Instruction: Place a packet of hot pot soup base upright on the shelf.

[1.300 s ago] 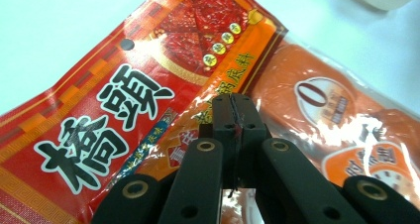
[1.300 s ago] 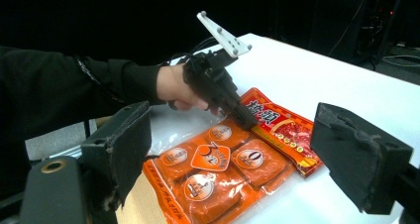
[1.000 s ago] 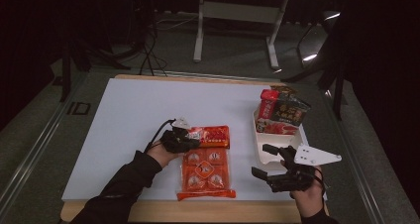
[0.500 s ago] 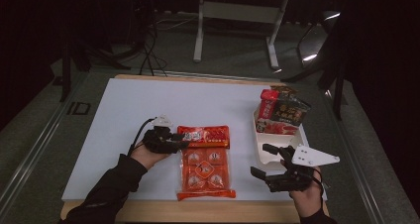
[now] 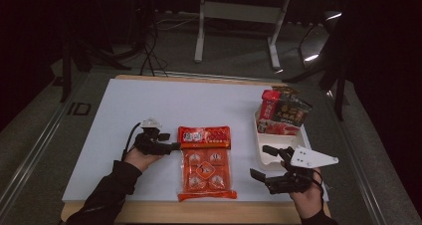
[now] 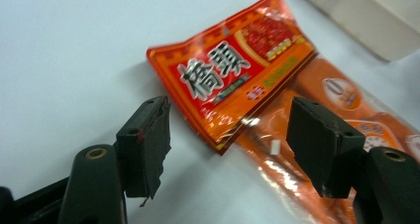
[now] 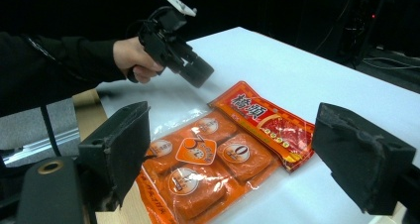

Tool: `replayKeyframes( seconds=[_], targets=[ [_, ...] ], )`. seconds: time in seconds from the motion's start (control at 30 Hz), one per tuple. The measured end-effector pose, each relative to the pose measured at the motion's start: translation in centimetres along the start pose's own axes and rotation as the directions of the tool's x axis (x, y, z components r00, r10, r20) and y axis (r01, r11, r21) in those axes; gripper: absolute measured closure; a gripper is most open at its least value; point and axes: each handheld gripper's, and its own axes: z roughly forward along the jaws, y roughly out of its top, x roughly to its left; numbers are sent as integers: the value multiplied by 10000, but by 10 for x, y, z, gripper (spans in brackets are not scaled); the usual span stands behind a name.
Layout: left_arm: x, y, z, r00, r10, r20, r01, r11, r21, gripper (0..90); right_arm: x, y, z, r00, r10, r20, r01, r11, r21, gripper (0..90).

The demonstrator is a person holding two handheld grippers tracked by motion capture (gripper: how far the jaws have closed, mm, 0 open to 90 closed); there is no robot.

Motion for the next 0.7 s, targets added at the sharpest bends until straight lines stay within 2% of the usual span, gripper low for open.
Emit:
replayKeyframes(
  seconds=[0.07,0.27,0.43,0.57,0.7],
  targets=[
    [2,-3,5,9996,-197,199,197,9998,4,340,0,0,0,10000,-9,-7,10,10000,27,152],
    [8,-5,17,9991,-382,191,381,9993,51,348,0,-1,1,10000,11,-34,-11,10000,75,152],
    [20,-4,31,9978,-657,-31,658,9976,203,357,0,-1,1,10000,3,-71,-2,10000,85,152],
    [24,-1,36,9974,-720,43,720,9974,82,378,-1,-2,1,9999,32,-98,-31,10000,90,152],
    [25,4,41,9972,-715,210,710,9971,261,418,-1,-2,2,9999,50,-147,-48,9999,148,152]
  ],
)
